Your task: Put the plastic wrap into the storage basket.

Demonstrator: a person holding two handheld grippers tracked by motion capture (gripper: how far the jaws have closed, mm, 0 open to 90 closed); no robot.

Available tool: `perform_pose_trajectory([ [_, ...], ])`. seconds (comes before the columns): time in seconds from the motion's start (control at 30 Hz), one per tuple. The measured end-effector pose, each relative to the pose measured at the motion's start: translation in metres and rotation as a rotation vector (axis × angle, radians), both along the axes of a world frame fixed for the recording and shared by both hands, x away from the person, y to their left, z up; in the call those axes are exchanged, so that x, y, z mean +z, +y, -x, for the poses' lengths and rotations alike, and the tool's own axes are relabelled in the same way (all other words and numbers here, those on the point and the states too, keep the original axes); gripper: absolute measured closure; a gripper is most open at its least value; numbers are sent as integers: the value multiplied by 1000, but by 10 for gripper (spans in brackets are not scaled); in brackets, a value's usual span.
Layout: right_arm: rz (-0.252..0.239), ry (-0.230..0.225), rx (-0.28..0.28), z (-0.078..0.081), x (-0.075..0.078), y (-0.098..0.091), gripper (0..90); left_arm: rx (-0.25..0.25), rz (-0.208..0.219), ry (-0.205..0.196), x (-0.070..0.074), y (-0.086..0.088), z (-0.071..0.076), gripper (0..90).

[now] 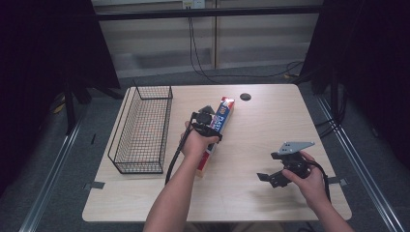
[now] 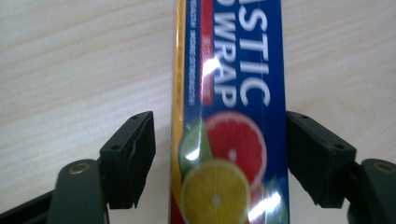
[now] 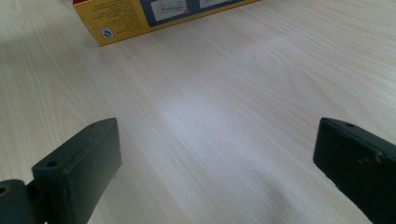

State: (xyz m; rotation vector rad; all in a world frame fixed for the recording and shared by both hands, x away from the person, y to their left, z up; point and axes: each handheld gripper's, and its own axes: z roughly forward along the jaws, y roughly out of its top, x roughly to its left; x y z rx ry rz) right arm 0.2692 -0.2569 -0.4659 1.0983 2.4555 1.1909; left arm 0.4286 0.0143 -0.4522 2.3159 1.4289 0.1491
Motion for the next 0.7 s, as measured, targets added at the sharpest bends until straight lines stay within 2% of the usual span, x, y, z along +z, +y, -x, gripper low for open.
perform_pose_trajectory([
  [0.2, -6, -1, -8, 0, 0, -2, 9, 11, 24, -6, -4, -7, -15, 268],
  [0.3, -3, -2, -4, 0, 0, -2, 9, 3, 47, 3, -8, -9, -20, 302],
  [0.33, -4, -1, -5, 0, 0, -1, 9, 4, 50, 2, -9, -10, -20, 351],
  [0.37, -1, 0, -9, 0, 0, -1, 8, 0, 44, -5, -10, -12, -21, 358],
  [0.4, -2, 2, -8, 1, 0, 0, 9, -7, 12, 3, -7, -15, -20, 372],
  [0.43, -4, 1, -6, 1, 0, 0, 9, -14, -4, -10, -5, -16, -21, 394],
  [0.47, -5, 1, -7, 1, 0, 0, 9, -6, -33, 6, -2, -17, -21, 413],
  [0.5, -5, 4, -8, 1, 0, -1, 9, 1, -43, 19, -1, -18, -21, 418],
  [0.57, -5, 1, -9, 1, 0, -1, 9, 0, -34, 41, 1, -16, -20, 423],
  [0.7, -11, -3, -11, 1, 1, -3, 8, 7, -35, 60, 9, -10, -17, 427],
])
